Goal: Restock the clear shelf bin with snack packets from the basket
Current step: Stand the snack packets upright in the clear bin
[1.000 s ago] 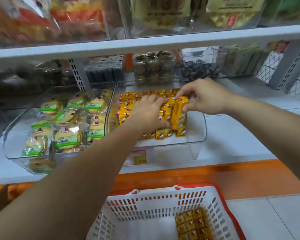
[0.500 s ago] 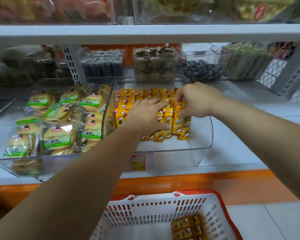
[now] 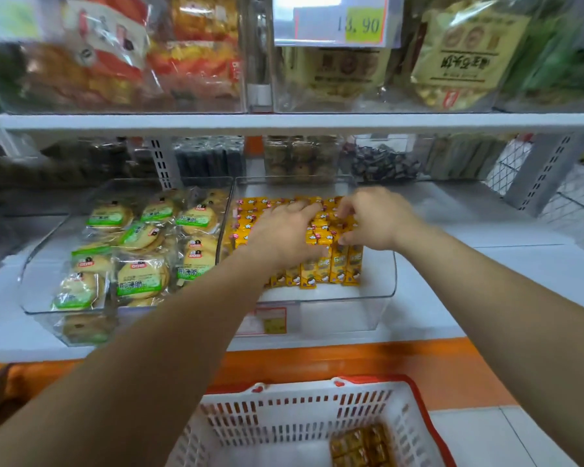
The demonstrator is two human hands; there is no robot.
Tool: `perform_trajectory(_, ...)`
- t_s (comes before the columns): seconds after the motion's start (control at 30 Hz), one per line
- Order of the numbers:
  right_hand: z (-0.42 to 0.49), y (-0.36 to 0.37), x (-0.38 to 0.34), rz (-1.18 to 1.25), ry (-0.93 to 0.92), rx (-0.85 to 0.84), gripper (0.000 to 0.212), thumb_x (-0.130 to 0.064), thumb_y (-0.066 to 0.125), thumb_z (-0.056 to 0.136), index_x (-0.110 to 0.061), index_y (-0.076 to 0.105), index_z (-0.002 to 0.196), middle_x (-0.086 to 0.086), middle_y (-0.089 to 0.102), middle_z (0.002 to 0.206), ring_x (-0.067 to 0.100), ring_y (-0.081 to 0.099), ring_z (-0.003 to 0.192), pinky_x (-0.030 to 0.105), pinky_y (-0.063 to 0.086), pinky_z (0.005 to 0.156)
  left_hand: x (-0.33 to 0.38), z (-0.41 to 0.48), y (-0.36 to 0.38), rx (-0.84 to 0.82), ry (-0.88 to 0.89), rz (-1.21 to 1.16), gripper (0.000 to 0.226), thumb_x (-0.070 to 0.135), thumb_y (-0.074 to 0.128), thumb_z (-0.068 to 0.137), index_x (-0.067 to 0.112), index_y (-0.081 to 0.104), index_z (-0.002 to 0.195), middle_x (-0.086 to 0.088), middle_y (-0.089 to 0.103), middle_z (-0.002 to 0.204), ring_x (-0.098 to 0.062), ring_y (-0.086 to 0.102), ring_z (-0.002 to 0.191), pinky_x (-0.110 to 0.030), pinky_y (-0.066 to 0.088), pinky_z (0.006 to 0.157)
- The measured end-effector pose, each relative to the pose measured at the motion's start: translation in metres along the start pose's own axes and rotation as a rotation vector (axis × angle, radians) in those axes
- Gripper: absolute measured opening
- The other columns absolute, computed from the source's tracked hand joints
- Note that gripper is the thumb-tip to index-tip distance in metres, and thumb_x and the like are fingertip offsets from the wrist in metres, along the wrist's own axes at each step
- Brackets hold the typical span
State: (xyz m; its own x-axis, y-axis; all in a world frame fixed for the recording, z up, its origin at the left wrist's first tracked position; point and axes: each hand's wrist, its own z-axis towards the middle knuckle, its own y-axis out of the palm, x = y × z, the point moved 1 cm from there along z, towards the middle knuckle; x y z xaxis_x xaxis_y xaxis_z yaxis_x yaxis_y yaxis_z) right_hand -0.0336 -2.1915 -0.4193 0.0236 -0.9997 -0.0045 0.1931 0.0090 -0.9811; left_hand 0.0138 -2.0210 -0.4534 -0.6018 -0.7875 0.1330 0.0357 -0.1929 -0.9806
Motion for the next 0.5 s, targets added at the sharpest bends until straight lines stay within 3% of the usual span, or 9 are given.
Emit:
perform_trajectory(0.07, -0.02, -0.014, -0.003, 0.073, -0.019, 0.03, 0.039, -0.049, 0.08, 0.072, -0.032, 0.067, 0.105, -0.002, 0.064, 0.109, 0.023, 0.058, 0.108, 0.038, 0.051, 0.086, 0.004, -0.028, -0.021, 0.061, 0.001, -0.092, 0.073, 0.055, 0.068, 0.089, 0.027, 0.044, 0.151, -0.001, 0.045, 0.156, -0.024, 0.045, 0.141, -0.04, 0.038, 0.114)
perform_trajectory(0.13, -0.045, -0.025, -0.01, 0.128, -0.063, 0.033, 0.032, -0.047, 0.078, 0.074, -0.032, 0.067, 0.1, -0.004, 0.064, 0.103, 0.021, 0.059, 0.102, 0.039, 0.052, 0.085, 0.009, -0.066, -0.036, 0.103, 0.035, -0.168, 0.049, 0.049, 0.068, 0.091, 0.028, 0.059, 0.134, 0.004, 0.061, 0.133, -0.018, 0.059, 0.117, -0.035, 0.048, 0.097)
perform_trajectory(0.2, -0.074, -0.028, -0.022, 0.187, -0.129, 0.022, 0.026, -0.042, 0.078, 0.074, -0.03, 0.068, 0.094, -0.006, 0.066, 0.098, 0.018, 0.06, 0.093, 0.039, 0.053, 0.081, 0.012, -0.108, -0.042, 0.081, 0.064, -0.243, 0.028, 0.043, 0.069, 0.091, 0.03, 0.067, 0.115, 0.015, 0.065, 0.101, -0.011, 0.062, 0.093, -0.031, 0.052, 0.082)
perform_trajectory(0.27, -0.101, -0.022, -0.034, 0.28, -0.195, -0.026, 0.022, -0.037, 0.08, 0.075, -0.027, 0.069, 0.091, -0.007, 0.068, 0.093, 0.012, 0.059, 0.083, 0.036, 0.052, 0.077, 0.014, -0.142, -0.036, -0.018, 0.072, -0.264, 0.016, 0.038, 0.07, 0.091, 0.03, 0.069, 0.104, 0.018, 0.063, 0.087, -0.01, 0.064, 0.085, -0.033, 0.055, 0.077)
perform_trajectory(0.37, -0.134, 0.008, -0.051, 0.391, -0.244, -0.153, 0.017, -0.029, 0.08, 0.075, -0.022, 0.07, 0.087, -0.011, 0.067, 0.081, 0.008, 0.059, 0.073, 0.031, 0.051, 0.072, 0.014, -0.178, -0.005, -0.2, 0.062, -0.204, 0.017, 0.036, 0.068, 0.091, 0.027, 0.071, 0.105, 0.011, 0.069, 0.094, -0.014, 0.066, 0.09, -0.032, 0.054, 0.081)
perform_trajectory(0.5, -0.172, 0.085, -0.068, 0.407, -0.209, -0.409, 0.02, -0.033, 0.08, 0.075, -0.023, 0.07, 0.089, -0.016, 0.06, 0.073, 0.008, 0.059, 0.072, 0.022, 0.044, 0.063, 0.014, -0.216, 0.064, -0.457, 0.009, -0.137, 0.026, 0.039, 0.067, 0.092, 0.026, 0.068, 0.114, 0.005, 0.072, 0.11, -0.018, 0.066, 0.1, -0.025, 0.042, 0.074)
